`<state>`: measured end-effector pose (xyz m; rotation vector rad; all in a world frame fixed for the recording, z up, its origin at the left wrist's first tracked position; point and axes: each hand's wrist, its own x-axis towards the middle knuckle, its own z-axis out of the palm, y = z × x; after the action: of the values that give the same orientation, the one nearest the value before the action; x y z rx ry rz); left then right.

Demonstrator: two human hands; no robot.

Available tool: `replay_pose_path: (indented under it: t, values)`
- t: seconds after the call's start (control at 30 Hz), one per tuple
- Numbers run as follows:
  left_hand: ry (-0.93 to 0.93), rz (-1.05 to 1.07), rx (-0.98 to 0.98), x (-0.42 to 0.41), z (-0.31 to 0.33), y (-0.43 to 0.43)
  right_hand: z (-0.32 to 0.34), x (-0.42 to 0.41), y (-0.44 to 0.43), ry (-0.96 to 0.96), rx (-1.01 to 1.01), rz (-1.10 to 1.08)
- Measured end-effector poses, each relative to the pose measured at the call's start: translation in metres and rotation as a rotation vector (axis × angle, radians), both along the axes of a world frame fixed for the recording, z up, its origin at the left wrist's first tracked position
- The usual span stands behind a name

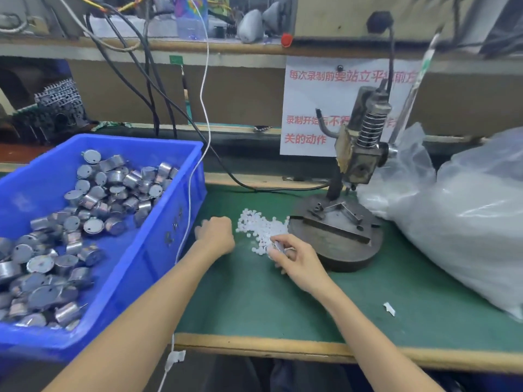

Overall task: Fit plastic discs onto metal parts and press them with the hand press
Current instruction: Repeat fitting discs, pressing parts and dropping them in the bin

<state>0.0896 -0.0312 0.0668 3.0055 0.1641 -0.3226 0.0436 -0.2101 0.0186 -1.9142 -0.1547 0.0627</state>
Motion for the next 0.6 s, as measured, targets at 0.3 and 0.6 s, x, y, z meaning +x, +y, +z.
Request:
replay_pose_path:
  t: [0.3, 0.6]
  values:
    - [-0.069, -0.086, -0.001, -0.001, -0.016, 0.0, -0.005, -0.003, 0.005, 0.051, 0.135, -0.049]
    - [-0.008, -0.133, -0.061, -0.008, -0.012, 0.012, -0.01, -0.008, -0.005, 0.018, 0.277, -0.054]
